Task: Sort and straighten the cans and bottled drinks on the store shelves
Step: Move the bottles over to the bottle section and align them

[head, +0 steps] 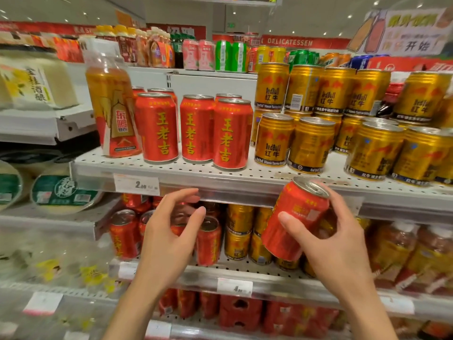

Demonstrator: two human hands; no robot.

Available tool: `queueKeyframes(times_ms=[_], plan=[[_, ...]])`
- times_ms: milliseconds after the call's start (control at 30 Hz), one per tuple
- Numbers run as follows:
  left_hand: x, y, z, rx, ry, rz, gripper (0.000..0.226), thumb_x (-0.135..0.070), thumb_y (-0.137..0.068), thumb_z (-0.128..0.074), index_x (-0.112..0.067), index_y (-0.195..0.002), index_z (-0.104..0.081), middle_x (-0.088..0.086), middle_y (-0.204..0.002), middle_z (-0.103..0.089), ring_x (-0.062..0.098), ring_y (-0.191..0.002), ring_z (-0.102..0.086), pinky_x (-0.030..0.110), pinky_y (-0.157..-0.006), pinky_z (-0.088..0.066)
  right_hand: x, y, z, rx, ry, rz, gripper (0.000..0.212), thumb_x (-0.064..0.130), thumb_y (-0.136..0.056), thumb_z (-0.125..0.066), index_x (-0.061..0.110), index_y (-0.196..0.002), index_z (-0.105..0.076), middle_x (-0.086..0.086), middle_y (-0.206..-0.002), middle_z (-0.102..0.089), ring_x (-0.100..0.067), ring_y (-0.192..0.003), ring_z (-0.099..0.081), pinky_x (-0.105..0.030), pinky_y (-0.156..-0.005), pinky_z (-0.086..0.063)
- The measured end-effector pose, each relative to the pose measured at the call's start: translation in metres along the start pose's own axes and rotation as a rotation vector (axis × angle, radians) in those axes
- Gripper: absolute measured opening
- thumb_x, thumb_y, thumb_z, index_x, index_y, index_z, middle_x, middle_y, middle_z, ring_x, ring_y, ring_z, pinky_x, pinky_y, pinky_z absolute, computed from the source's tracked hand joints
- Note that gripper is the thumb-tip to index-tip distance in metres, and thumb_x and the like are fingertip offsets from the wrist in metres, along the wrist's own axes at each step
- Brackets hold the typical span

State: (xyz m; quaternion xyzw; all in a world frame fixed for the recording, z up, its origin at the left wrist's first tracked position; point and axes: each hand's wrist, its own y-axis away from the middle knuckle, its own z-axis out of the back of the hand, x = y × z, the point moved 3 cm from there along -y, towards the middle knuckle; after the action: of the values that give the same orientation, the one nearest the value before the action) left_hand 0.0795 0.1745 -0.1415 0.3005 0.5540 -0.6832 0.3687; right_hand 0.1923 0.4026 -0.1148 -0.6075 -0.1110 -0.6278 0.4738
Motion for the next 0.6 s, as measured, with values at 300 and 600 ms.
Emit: queueKeyframes(times_ms=[300,600], plan=[[0.026,-0.042,0.069,0.153,0.119,-0.057,0.027,-0.027,-0.091,-0.069,-0.04,-0.114,-0.064,-0.017,-0.109,-0.071,0.001,-0.102,-0.067,0.019,-0.087,-0.05,0.034,0.031,-0.076,-0.102,0.043,-0.037,0.078,0.059,-0.061,-0.08,0.043,-0.133,-0.055,0.016,-0.122,-0.068,0.002,-0.11,-0.064,-0.027,-0.094,-0.051],[0.037,-0.078,0.123,0.158,0.126,-0.176,0.029,-0.019,-0.09,-0.071,-0.035,-0.114,-0.065,-0.011,-0.106,-0.07,0.008,-0.097,-0.069,0.024,-0.085,-0.056,0.081,0.03,-0.127,-0.1,0.146,0.067,0.078,0.065,-0.062,-0.081,0.047,-0.132,-0.054,0.019,-0.122,-0.068,0.0,-0.111,-0.064,-0.037,-0.1,-0.052]])
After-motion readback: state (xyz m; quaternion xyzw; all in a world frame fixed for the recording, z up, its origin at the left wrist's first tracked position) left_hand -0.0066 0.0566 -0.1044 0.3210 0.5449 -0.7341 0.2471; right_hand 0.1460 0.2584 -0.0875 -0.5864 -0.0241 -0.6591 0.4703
